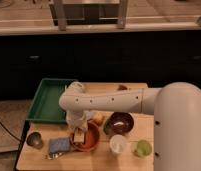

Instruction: Wipe red bowl with eraser

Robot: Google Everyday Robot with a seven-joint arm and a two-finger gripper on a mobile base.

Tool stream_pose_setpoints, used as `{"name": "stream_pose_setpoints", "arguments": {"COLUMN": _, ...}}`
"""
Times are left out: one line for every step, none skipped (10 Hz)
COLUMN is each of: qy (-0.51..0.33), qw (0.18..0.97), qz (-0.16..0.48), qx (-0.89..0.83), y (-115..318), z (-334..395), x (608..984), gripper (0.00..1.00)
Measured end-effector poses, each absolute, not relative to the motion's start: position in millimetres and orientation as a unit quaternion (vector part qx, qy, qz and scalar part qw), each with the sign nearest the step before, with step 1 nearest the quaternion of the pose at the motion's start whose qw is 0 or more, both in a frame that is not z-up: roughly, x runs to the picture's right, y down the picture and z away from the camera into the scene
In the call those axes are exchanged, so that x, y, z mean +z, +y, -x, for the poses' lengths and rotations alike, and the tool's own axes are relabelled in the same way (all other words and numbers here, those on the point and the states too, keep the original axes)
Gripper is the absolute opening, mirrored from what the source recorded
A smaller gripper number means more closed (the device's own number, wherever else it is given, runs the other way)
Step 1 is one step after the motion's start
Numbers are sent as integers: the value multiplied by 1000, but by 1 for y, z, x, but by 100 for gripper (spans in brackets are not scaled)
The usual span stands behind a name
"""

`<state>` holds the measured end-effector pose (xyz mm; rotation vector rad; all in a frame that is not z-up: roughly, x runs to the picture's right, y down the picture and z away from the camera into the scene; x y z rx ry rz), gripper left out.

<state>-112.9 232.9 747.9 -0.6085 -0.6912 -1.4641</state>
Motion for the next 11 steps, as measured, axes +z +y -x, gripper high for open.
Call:
{"name": "stream_pose_setpoints", "arguments": {"qy": -309, "qw": 645, "qz": 267, "qx": -646, "y": 241, "z": 112, "x": 742, "gripper": 0}}
{"name": "stream_pose_setpoints", "arguments": {"qy": -313, "qw": 642, "qz": 269, "qx": -646, "y": 249, "z": 108, "x": 737, "gripper": 0}}
{"name": "stream_pose_setpoints", "arguments": {"qy": -315, "qw": 643, "qz": 271, "qx": -644, "y": 254, "z": 100, "x": 732, "gripper": 0}}
{"name": "stream_pose_setpoints", "arguments": {"qy": -314, "qw": 646, "qz": 273, "qx": -640, "y": 257, "z": 89, "x": 731, "gripper": 0}}
{"name": "stream_pose_setpoints", "arguments": {"qy": -311, "qw": 651, "qz": 276, "qx": -635, "y": 258, "z": 78, "x": 730, "gripper": 0}}
{"name": "stream_pose_setpoints", "arguments": {"qy": -305, "qw": 663, "qz": 278, "qx": -625, "y": 256, "z": 61, "x": 730, "gripper": 0}}
{"name": "stream_pose_setpoints", "arguments": {"qy": -298, "qw": 672, "qz": 281, "qx": -616, "y": 253, "z": 48, "x": 731, "gripper": 0}}
{"name": "stream_pose_setpoints", "arguments": {"qy": -290, "qw": 685, "qz": 283, "qx": -606, "y": 248, "z": 35, "x": 734, "gripper": 0}}
{"name": "stream_pose_setpoints", "arguments": {"qy": -284, "qw": 693, "qz": 283, "qx": -599, "y": 242, "z": 30, "x": 739, "gripper": 0}}
{"name": "stream_pose_setpoints", "arguments": {"qy": -277, "qw": 701, "qz": 281, "qx": -594, "y": 231, "z": 29, "x": 745, "gripper": 0}}
{"name": "stream_pose_setpoints", "arguments": {"qy": -275, "qw": 702, "qz": 281, "qx": -594, "y": 226, "z": 31, "x": 748, "gripper": 0}}
